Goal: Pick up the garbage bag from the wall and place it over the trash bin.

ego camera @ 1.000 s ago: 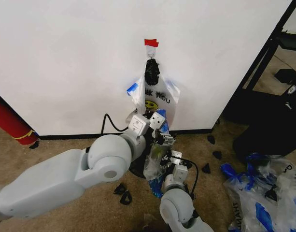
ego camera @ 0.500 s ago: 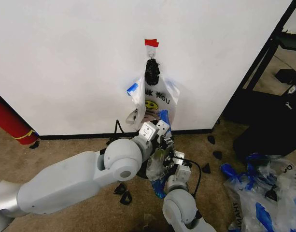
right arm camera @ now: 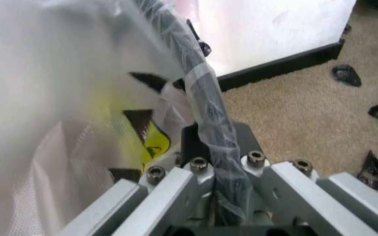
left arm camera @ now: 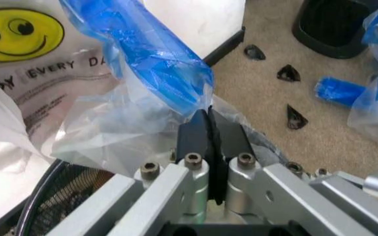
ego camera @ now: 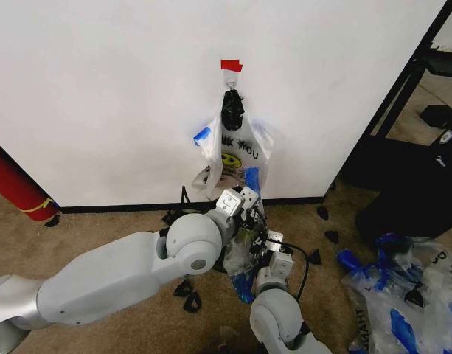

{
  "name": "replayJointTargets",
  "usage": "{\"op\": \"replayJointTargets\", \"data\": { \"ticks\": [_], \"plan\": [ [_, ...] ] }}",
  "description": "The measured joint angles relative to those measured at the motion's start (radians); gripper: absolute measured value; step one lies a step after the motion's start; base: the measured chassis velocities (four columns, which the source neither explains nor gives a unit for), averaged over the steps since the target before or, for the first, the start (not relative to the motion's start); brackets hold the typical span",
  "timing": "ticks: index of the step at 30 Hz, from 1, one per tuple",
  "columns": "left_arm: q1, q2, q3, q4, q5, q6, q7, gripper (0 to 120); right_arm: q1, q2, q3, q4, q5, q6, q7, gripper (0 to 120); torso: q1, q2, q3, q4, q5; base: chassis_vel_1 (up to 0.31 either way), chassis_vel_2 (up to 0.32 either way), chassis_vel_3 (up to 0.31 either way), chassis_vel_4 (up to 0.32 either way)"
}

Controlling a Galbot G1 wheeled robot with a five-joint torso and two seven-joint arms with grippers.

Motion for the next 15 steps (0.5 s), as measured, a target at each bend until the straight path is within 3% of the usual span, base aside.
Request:
{"op": "replayJointTargets", "data": {
  "ticks": [5,15],
  "plan": [
    [0.013,0.015,-0.017,-0.011,-0.004,0.000,0.001,0,-0.004,-0.006,0.012,0.001,0.012,0.003,0.000,0,0.000,0.000,0.000,-0.0001,0.0000,0.000,0.000,0.000,0.000],
    [0.056,0.110,-0.141,0.015,-0.005,0.000,0.046,0,-0.025,-0.030,0.028,0.024,0.048,0.044,-0.040,0,0.000,0.000,0.000,0.0002,0.0000,0.000,0.000,0.000,0.000]
  ]
}}
